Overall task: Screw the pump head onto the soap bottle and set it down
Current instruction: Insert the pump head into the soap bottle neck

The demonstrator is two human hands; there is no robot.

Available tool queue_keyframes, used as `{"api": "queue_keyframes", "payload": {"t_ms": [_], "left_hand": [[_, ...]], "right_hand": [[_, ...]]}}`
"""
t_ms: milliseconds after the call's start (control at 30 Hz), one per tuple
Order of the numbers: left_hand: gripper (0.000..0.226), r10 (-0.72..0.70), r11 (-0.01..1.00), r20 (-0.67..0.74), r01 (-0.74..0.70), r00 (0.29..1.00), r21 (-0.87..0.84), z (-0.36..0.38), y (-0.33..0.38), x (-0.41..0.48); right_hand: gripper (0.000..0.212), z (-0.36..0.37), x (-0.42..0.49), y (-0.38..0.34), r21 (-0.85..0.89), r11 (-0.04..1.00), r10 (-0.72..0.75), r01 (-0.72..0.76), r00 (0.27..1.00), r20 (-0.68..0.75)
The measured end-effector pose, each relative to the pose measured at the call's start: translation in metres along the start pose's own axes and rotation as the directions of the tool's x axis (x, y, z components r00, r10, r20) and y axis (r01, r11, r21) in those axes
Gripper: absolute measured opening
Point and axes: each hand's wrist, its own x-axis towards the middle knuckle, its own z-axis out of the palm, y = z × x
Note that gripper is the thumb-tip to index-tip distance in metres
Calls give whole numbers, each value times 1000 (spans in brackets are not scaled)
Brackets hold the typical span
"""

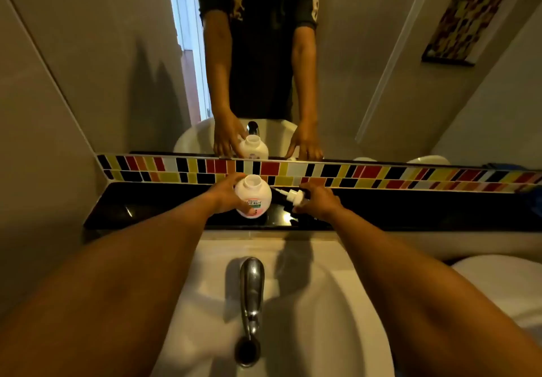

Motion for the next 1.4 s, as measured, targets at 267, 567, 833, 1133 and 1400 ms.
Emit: {"api": "queue_keyframes", "payload": {"t_ms": [267, 567, 833, 1133, 1400], "left_hand": [[82, -12, 982, 39, 19, 999, -187, 63, -36, -30], [83, -124, 968, 157, 154, 980, -197, 138, -89, -36], [79, -226, 969, 227, 243, 947, -47, 179, -141, -26], [85, -341, 939, 270, 313, 901, 141, 216, -191, -16], [86, -347, 924, 382, 244, 857, 293, 253, -209, -17]], "right_hand": [[60, 54, -34, 47, 110, 991, 79, -75, 996, -30], [42, 91, -66, 114, 228, 945, 213, -235, 970, 119], [48, 107, -70, 151, 320, 874, 264, -364, 911, 317], [46, 135, -52, 184, 175, 936, 189, -305, 856, 481], [55, 176, -58, 195, 4, 980, 164, -200, 812, 560]]}}
